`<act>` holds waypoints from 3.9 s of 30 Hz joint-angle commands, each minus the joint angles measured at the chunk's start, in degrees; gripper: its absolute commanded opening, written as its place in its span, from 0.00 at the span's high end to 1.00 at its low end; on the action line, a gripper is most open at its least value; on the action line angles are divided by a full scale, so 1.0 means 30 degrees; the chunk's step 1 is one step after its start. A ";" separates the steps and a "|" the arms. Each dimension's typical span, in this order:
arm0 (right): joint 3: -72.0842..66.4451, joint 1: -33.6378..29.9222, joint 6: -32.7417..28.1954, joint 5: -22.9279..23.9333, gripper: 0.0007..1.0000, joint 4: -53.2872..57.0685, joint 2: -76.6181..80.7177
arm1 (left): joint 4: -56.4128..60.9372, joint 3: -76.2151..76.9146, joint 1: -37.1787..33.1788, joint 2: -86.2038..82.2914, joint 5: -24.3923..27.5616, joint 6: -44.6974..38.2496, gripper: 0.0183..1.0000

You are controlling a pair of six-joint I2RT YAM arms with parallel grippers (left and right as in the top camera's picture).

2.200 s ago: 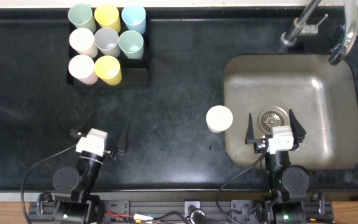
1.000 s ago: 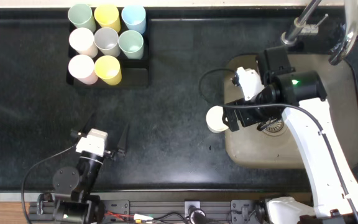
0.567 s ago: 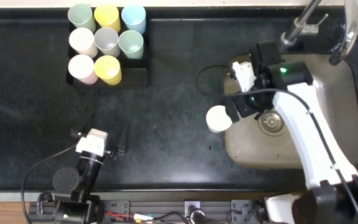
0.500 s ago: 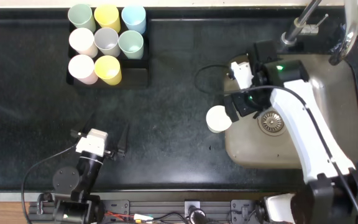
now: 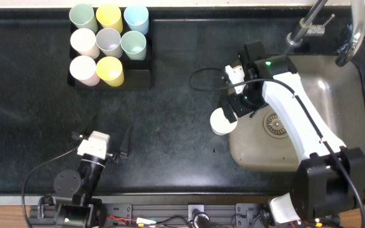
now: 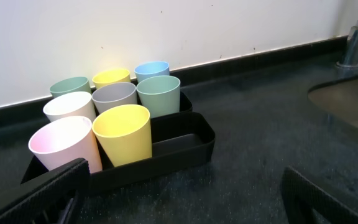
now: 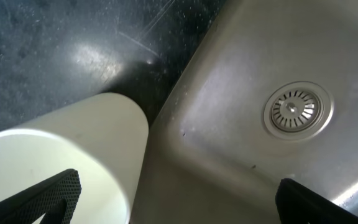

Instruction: Store Cups

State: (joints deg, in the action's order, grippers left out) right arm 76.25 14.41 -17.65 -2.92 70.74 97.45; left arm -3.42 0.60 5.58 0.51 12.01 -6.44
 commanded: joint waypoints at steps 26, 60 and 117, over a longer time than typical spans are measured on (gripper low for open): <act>0.2339 0.2295 0.1341 -0.1668 0.96 0.1260 0.0248 | -0.0015 -0.0051 -0.0095 -0.0117 0.0277 -0.0219 0.00; 2.5849 0.8007 0.2164 -0.0933 0.96 0.6047 1.3107 | -0.0015 -0.0051 -0.0095 -0.0117 0.0277 -0.0219 0.00; 2.4946 0.8065 0.1719 0.0780 0.96 0.3388 1.5970 | -0.0015 -0.0051 -0.0095 -0.0117 0.0270 -0.0219 0.00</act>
State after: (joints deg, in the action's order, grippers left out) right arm 151.37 38.30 -12.08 -1.06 81.06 144.92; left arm -3.42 0.60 5.58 0.49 12.03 -6.44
